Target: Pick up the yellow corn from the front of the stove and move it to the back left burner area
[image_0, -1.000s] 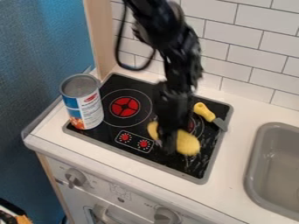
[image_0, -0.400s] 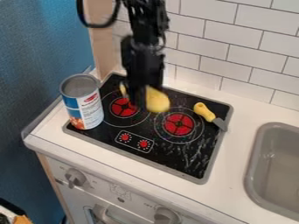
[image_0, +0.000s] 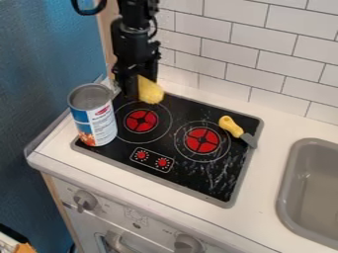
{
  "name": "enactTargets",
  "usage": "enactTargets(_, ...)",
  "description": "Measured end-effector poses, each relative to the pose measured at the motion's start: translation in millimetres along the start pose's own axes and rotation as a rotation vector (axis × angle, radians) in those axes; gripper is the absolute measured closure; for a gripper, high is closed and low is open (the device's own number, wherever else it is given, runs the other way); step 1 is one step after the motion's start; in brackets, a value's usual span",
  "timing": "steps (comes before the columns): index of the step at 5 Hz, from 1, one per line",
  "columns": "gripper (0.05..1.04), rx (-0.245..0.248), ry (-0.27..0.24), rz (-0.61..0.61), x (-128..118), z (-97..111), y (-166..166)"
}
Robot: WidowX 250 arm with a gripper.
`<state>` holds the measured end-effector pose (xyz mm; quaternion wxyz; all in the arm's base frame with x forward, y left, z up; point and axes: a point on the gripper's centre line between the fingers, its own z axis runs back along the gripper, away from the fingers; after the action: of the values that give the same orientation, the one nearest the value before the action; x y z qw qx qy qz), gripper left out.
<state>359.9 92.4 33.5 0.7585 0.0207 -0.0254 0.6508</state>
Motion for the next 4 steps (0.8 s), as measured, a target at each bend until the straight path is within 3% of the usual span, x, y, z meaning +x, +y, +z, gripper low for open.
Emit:
enactTargets(1,0.439,0.009,-0.020,-0.098,10.4,-11.4,-12.4)
enactTargets(3,0.438,0.048,-0.002,-0.109,16.5,-41.2,-33.7)
enactTargets(4,0.439,0.035,0.024,-0.119,15.5,-53.1,-45.2)
